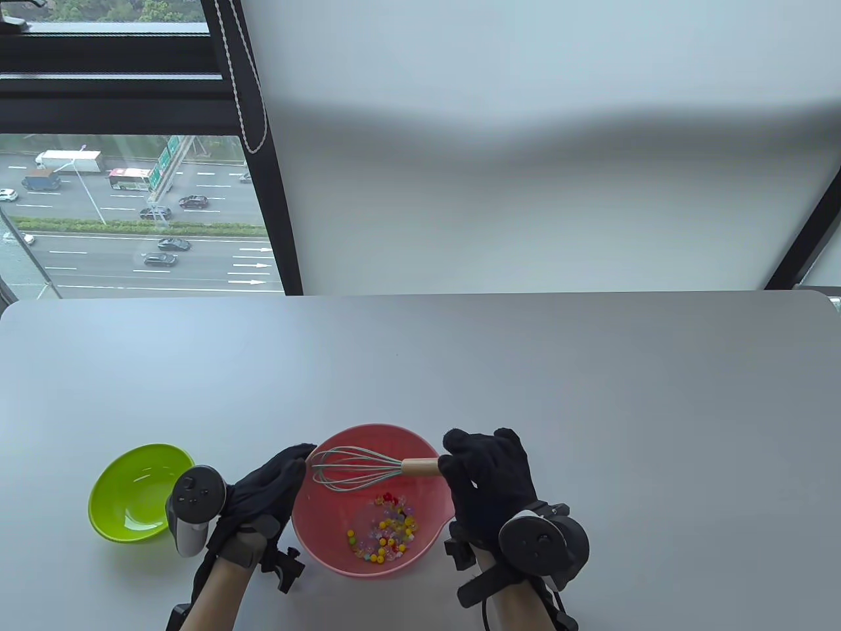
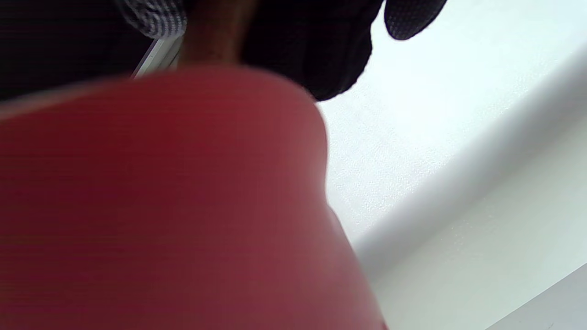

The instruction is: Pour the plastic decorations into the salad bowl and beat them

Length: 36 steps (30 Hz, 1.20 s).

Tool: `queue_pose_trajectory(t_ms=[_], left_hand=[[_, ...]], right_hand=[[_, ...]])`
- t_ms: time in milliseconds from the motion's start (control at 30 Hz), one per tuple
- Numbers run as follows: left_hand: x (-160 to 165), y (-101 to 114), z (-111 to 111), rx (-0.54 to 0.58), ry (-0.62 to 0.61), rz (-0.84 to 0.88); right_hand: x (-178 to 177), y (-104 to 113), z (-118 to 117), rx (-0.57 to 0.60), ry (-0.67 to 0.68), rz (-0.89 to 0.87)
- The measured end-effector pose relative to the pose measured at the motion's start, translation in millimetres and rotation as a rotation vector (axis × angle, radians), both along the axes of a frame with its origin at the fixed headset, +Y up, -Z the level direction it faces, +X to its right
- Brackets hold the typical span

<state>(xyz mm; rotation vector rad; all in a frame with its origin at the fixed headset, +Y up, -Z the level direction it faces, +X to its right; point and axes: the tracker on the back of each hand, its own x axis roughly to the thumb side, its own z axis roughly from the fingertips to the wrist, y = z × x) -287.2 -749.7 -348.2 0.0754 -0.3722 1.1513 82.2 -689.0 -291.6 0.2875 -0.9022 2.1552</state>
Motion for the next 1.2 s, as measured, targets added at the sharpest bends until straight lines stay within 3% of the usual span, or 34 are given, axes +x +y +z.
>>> queue_pose_trajectory(t_ms=[200, 533, 1200], left_hand=[[2, 1, 1, 0.009, -0.008, 0.007], [1, 1, 2, 0.018, -0.008, 0.006], [1, -2, 4, 0.053, -0.016, 0.041]], right_hand=[[-1, 0, 2, 0.041, -0.048, 0.080], [-33, -2, 2, 0.019, 0.001, 0.246], [-21, 7, 7, 0.071, -0.061, 0.222]])
